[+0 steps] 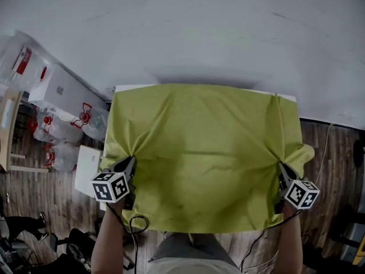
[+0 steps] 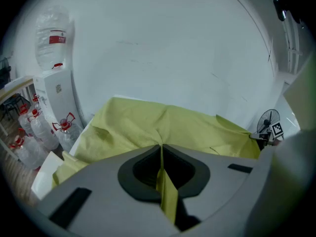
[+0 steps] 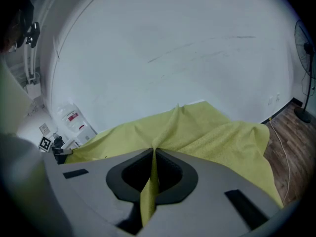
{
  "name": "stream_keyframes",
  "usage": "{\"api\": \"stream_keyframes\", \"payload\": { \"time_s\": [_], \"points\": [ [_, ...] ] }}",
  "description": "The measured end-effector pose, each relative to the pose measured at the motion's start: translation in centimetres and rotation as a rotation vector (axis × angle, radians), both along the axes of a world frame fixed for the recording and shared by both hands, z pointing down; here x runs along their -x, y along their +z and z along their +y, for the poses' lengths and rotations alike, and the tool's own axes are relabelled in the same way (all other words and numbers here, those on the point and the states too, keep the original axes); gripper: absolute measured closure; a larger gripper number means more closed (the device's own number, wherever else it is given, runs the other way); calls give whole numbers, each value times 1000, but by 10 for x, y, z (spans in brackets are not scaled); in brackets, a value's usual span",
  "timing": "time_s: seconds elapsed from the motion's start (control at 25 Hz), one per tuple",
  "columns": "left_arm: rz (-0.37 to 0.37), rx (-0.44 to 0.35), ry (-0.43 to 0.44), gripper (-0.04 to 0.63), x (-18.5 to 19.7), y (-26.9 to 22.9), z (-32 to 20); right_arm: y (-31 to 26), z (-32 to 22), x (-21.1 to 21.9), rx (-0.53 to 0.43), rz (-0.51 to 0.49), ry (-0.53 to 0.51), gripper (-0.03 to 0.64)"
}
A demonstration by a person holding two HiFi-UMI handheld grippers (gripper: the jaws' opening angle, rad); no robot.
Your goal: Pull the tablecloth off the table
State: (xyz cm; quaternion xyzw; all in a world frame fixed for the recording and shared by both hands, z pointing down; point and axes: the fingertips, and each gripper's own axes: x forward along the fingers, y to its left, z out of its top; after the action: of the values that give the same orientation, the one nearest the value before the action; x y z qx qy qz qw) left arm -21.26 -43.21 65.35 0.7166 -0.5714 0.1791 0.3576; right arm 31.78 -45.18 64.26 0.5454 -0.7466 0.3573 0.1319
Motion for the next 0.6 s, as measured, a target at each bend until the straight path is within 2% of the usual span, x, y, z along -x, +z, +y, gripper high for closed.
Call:
{"api": "stream_keyframes", "payload": {
  "time_s": [0.28, 0.6],
  "points": [
    [62, -93, -21, 568, -16, -62, 20, -61, 16, 7, -120, -68, -32, 586],
    [48, -274, -87, 568, -10, -151, 52, -145, 38, -15, -299, -107, -17, 586]
  ]
}}
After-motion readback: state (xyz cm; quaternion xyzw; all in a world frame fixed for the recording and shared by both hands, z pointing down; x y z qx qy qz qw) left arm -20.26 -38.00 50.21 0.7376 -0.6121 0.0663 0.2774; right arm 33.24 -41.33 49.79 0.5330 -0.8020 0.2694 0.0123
